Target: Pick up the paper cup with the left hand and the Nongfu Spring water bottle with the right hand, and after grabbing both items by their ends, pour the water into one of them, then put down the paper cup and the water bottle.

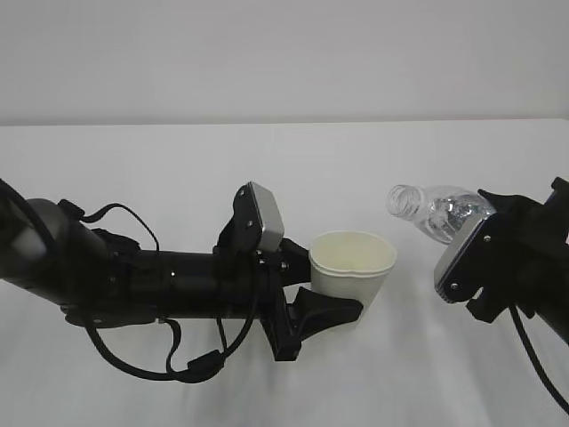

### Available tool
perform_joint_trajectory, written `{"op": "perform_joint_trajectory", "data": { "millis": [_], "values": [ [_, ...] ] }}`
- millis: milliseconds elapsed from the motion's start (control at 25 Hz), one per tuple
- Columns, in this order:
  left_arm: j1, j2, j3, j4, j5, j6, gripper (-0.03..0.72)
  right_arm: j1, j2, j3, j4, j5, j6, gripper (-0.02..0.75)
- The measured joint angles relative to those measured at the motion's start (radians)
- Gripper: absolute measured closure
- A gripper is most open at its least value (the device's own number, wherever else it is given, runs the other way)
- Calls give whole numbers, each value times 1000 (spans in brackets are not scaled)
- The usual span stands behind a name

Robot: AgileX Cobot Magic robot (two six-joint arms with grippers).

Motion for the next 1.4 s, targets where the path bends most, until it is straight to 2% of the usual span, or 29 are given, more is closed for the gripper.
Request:
{"op": "perform_joint_trajectory", "data": {
  "millis": [1400],
  "values": [
    [0, 6, -20, 26, -47, -10, 263, 0, 0, 0, -33, -10, -229, 354]
  ]
}}
